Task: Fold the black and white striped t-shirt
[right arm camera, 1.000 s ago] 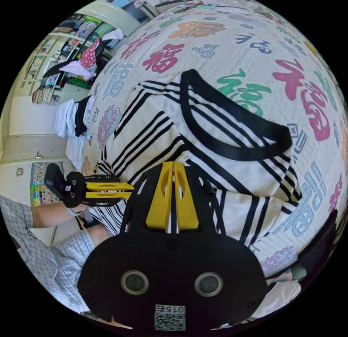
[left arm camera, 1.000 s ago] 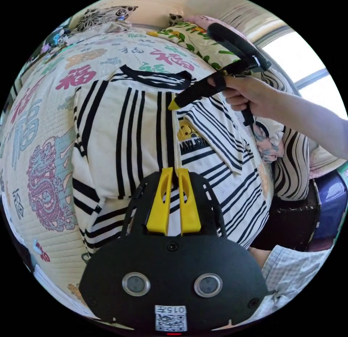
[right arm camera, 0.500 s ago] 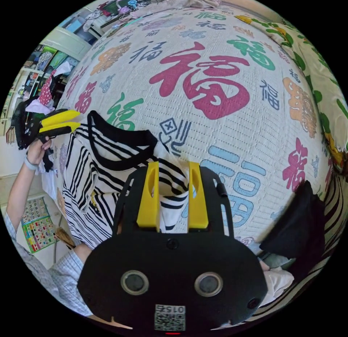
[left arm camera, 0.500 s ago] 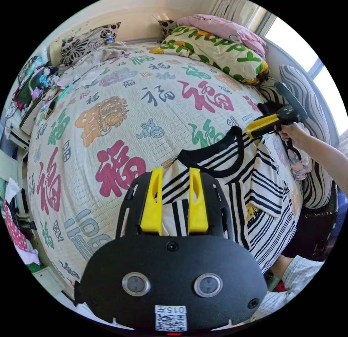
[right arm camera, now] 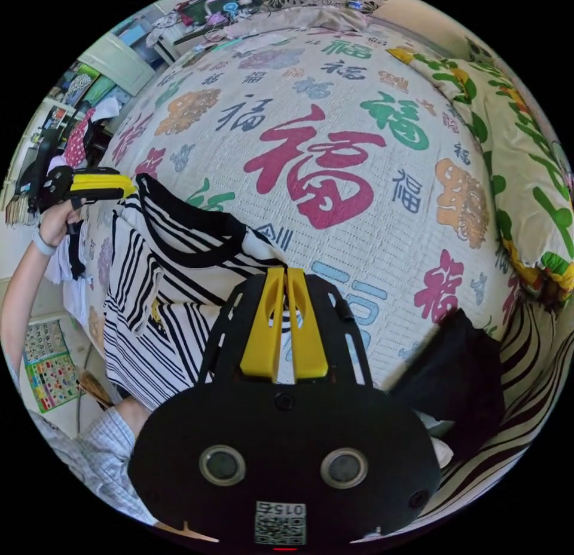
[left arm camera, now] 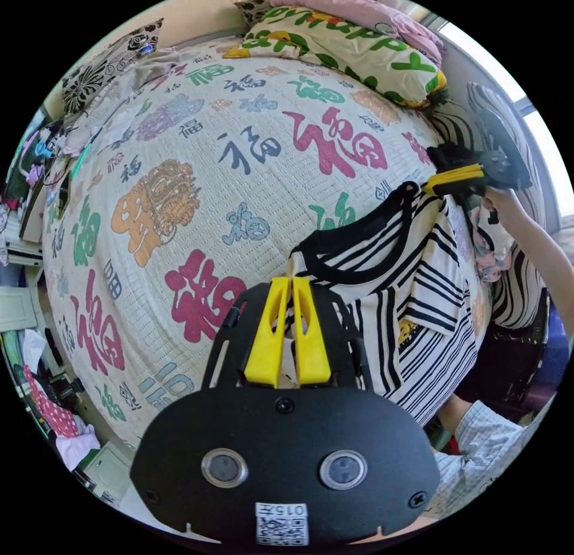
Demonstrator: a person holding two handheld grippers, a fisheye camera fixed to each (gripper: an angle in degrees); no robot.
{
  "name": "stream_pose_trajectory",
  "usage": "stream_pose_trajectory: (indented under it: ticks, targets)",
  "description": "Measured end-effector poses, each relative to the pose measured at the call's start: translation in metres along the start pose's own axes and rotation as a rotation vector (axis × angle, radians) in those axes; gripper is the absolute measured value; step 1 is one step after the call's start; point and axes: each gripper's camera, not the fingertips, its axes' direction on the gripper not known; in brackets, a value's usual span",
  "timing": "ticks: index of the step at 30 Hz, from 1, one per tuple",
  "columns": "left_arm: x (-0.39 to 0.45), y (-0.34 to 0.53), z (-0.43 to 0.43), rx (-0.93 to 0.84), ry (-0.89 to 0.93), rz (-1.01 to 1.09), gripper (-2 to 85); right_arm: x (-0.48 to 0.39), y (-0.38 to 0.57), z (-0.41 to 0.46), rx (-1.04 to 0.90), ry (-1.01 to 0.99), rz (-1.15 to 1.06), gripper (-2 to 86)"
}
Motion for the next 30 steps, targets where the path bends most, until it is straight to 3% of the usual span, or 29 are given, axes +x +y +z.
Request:
stream_pose_trajectory:
  ticks: [4, 8, 13, 22, 30]
  targets:
    - [-0.002, 0.006, -0.033, 0.153, -0.035, -0.050, 0.4, 0.010, 0.019, -0.039, 0.149, -0.004, 0.074, -0.9]
    - [0.019, 0.047, -0.043, 0.196, -0.043, 0.020, 0.4, -0.005, 0.078, -0.058, 0.191, -0.042, -0.018, -0.9]
    - [0.094, 0.187, -0.054, 0.255, -0.009, 0.165, 0.5, -0.045, 0.207, -0.072, 0.214, -0.158, -0.219, -0.9]
    - [0.224, 0.391, 0.029, -0.026, 0.147, 0.167, 0.5, -0.146, 0.416, 0.007, -0.094, -0.221, -0.393, -0.7]
    - [0.251, 0.435, 0.058, -0.055, 0.075, 0.128, 0.4, -0.173, 0.472, 0.046, -0.162, -0.128, -0.459, 0.0]
